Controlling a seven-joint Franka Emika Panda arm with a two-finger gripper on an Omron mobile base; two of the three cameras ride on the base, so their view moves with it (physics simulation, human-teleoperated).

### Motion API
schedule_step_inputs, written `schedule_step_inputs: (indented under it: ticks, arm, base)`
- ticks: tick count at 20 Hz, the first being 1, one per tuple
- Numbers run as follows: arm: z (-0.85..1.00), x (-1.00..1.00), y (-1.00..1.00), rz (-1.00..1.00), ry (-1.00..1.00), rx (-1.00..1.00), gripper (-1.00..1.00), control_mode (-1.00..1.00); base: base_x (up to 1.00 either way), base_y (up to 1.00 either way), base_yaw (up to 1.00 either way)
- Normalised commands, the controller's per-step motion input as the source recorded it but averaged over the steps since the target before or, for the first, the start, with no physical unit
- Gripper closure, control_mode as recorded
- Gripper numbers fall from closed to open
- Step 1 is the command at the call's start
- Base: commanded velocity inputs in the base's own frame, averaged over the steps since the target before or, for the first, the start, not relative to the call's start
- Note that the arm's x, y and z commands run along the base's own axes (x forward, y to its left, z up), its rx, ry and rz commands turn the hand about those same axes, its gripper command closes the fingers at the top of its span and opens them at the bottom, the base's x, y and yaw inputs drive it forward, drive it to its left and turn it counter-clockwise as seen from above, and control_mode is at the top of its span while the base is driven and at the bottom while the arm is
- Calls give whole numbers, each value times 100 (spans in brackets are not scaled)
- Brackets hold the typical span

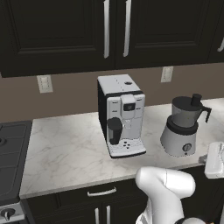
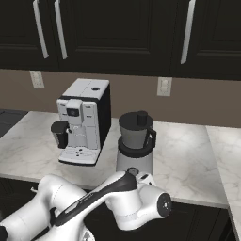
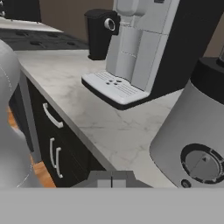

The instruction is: Grab the limes from the fridge, place them in the blender, close the lid, and turn on the blender to create a marinade.

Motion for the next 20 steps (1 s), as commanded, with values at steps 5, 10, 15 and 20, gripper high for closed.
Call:
schedule_step_inputs:
  ticks: [5,10,15,20]
  arm:
    - [-14,8,0,7,0,1,100,-100]
    - [-16,19,0,7,0,4,100,-100]
    - [-14,25,0,1,0,5,100,-100]
    - [-9,8,0,-3,-1,1,100,-100]
  base:
    - [0,0,0]
    - [0,0,0]
    - [0,0,0]
    - [0,0,0]
